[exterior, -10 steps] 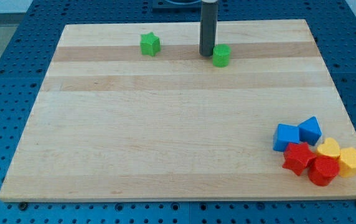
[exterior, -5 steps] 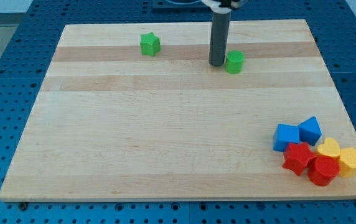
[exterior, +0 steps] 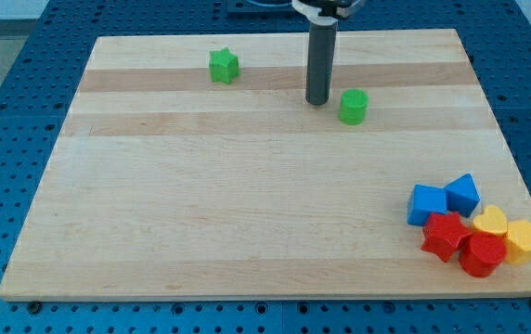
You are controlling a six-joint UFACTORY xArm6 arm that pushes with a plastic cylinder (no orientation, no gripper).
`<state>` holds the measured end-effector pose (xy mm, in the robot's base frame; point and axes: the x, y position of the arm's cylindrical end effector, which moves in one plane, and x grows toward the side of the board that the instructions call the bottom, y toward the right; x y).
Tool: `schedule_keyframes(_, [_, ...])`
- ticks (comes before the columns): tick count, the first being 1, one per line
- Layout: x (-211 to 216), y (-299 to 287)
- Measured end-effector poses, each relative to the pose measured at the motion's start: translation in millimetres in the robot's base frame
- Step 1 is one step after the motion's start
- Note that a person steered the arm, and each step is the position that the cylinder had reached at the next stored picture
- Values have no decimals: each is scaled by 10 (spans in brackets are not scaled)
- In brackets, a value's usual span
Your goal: Place green circle above blue cube
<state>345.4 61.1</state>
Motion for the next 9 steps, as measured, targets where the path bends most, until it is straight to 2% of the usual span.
schedule_keyframes(3, [237, 790])
schedule_keyframes(9, [1039, 1582])
